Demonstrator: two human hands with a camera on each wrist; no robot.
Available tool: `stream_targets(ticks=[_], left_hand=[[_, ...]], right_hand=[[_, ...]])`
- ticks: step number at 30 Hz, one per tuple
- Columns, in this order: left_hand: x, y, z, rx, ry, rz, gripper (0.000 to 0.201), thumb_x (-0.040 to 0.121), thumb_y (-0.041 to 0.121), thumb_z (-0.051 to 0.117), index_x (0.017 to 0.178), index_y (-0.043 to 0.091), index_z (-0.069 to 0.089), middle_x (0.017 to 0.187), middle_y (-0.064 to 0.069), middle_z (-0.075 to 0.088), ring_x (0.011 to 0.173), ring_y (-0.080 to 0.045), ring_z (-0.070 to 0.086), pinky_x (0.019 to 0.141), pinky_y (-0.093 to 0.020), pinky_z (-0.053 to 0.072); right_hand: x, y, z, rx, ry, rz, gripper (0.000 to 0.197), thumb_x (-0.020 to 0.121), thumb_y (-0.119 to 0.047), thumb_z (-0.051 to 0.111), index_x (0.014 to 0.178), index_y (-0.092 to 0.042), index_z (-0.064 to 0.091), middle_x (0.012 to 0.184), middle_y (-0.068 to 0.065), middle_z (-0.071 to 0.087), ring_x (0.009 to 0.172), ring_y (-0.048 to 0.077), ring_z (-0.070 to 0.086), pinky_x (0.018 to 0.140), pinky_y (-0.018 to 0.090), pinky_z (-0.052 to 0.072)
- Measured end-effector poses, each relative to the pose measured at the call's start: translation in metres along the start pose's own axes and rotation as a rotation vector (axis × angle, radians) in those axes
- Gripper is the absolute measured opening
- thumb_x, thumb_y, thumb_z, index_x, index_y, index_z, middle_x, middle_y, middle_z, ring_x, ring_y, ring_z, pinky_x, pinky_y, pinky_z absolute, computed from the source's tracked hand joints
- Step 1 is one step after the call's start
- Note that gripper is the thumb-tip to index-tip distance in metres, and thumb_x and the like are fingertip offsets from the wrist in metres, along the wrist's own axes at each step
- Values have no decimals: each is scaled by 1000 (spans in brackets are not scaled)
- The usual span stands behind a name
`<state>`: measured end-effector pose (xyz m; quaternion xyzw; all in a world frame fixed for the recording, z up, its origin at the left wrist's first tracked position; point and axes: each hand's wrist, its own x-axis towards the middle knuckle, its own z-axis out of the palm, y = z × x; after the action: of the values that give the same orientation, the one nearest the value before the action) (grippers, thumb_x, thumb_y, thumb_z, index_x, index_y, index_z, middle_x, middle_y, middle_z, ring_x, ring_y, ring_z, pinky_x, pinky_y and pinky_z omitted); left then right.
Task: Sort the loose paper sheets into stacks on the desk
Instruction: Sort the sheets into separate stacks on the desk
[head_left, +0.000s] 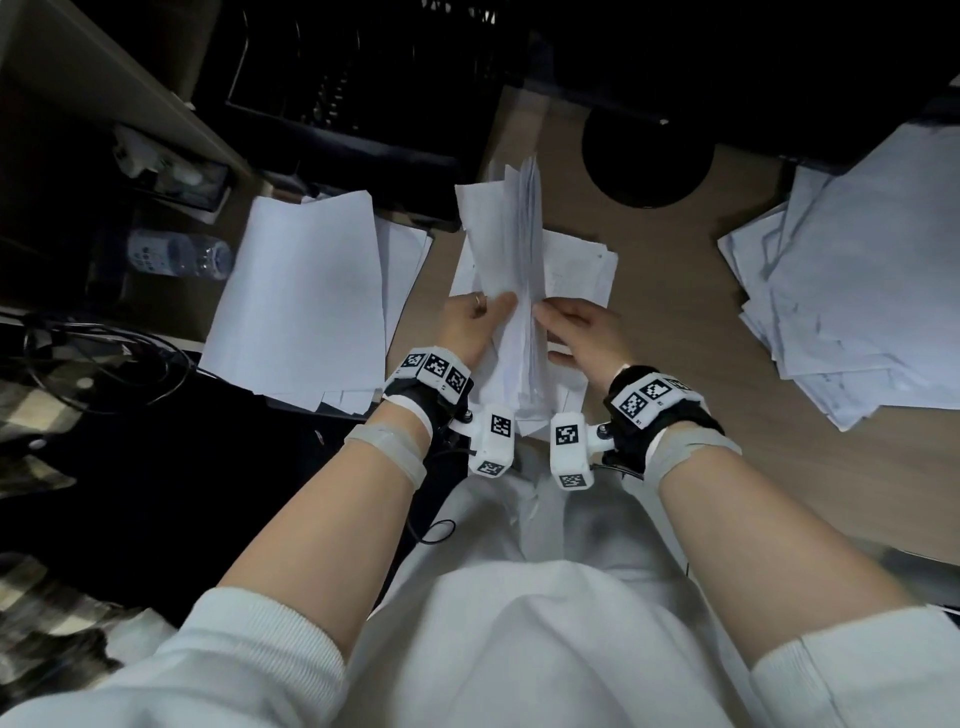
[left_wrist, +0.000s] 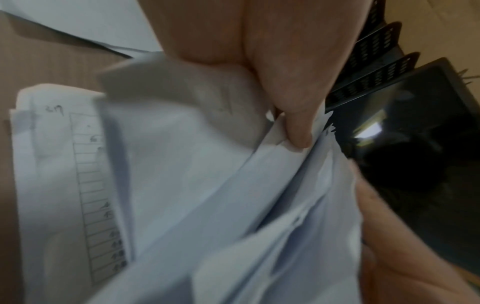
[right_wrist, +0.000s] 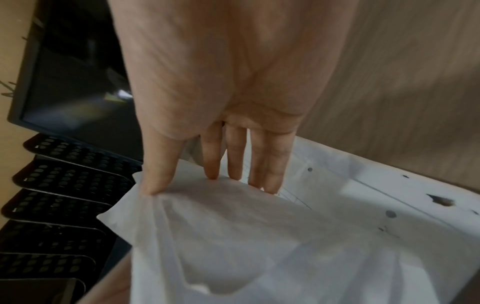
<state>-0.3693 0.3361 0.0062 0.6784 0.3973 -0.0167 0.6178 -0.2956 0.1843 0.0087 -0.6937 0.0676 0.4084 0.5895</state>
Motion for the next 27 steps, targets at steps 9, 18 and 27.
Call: stream_targets(ticks=[9, 18, 27], left_hand=[[-6, -32, 11, 245, -135, -61, 29, 92, 27, 69, 108, 3, 71, 101, -11, 72, 92, -20, 65, 87, -31, 50], [-4, -31, 23, 142, -161, -226, 38, 92, 53, 60, 73, 19, 62, 76, 4, 67, 74, -14, 62, 69, -24, 45], [-3, -20, 27, 159, -125, -246, 38, 95, 38, 61, 112, 4, 67, 108, -14, 71, 97, -29, 68, 84, -35, 55]], right_hand=[[6, 34, -4, -127, 14, 116, 55, 71, -38, 87, 116, -16, 64, 116, 2, 66, 102, 13, 66, 82, 38, 61], [9, 53, -18, -323, 30, -52, 35, 90, -35, 65, 87, 0, 67, 88, 29, 65, 68, 18, 55, 65, 29, 43], [13, 34, -22, -292, 72, -59, 49, 71, -38, 85, 59, -15, 44, 59, 6, 42, 54, 14, 40, 50, 26, 32]])
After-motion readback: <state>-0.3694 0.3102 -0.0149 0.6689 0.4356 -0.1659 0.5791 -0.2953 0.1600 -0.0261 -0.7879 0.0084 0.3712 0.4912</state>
